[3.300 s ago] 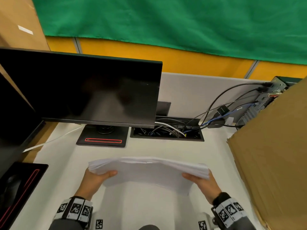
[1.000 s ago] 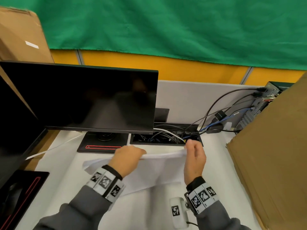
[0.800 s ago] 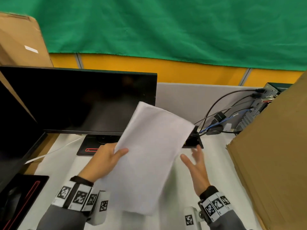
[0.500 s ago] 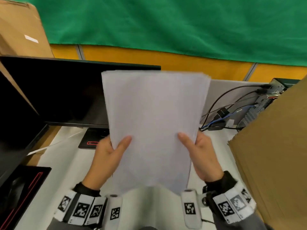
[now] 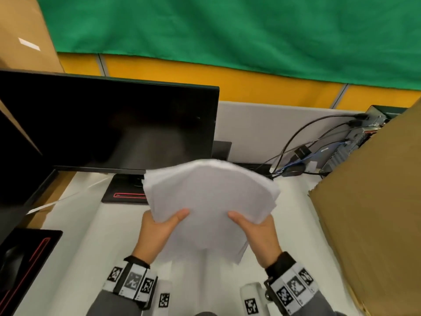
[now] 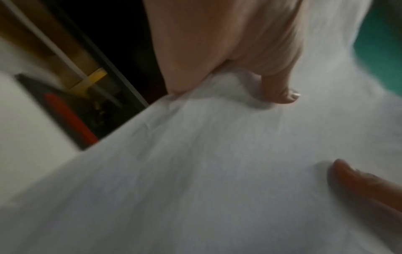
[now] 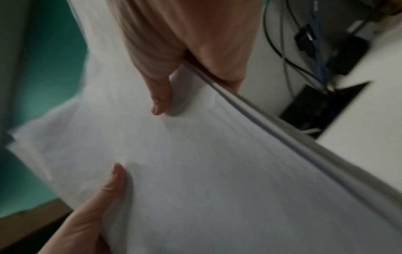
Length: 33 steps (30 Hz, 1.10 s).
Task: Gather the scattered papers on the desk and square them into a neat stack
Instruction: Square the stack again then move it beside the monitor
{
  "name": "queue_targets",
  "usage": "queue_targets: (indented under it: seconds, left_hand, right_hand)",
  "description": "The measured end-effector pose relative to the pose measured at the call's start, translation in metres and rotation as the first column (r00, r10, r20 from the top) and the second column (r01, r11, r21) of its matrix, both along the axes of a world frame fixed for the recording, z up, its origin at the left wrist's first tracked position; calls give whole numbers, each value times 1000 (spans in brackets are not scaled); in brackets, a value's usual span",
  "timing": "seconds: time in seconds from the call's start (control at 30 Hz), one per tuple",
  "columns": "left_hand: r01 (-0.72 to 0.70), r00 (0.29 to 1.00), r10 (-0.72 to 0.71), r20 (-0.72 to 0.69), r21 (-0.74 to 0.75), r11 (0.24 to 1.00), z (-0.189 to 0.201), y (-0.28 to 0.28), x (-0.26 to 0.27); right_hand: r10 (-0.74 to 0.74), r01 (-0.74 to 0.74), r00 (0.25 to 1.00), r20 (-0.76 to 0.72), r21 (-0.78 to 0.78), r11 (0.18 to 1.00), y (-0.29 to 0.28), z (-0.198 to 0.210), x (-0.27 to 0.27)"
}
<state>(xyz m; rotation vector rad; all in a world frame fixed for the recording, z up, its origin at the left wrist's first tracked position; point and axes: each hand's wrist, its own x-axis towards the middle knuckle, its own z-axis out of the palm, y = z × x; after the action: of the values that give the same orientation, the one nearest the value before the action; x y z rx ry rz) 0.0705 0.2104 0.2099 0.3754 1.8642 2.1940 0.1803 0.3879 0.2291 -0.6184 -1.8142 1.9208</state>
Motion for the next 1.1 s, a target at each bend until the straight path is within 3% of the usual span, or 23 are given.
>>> queue_targets:
  seconds: [0.13, 0.2, 0.27, 0.37, 0.47, 0.7, 0.97, 1.1]
  left_hand:
    - [-2, 968, 23, -249, 86, 996, 58, -8, -1]
    - [51, 942, -15, -335, 100, 994, 70, -13, -1]
    - [95, 963, -76, -258, 62, 994, 51, -15, -5]
    - [103, 995, -103, 18, -8, 995, -6, -10, -8]
    - [74, 992, -68, 104, -53, 996, -35, -4, -13]
    - [-91, 995, 92, 35, -26, 995, -25, 1, -8]
    - [-363, 917, 386, -100, 194, 911, 11, 26, 13]
    - [-406, 900, 435, -35, 299, 864, 35, 34, 15]
  right_hand:
    - [53, -32, 965, -256, 84, 996, 5, 61, 7]
    - [78, -47, 949, -307, 107, 993, 11, 69, 12]
    - [98, -79, 977, -191, 106, 991, 15, 52, 8]
    - [149, -150, 987, 61, -1, 989, 18, -2, 1]
    - [156, -151, 978, 135, -45, 987, 22, -27, -6]
    - [-32, 32, 999, 0, -64, 997, 19, -23, -8]
    - [-229, 213, 960, -162, -107, 971, -5, -4, -17]
    - [-284, 264, 936, -208, -120, 957, -11, 5, -20]
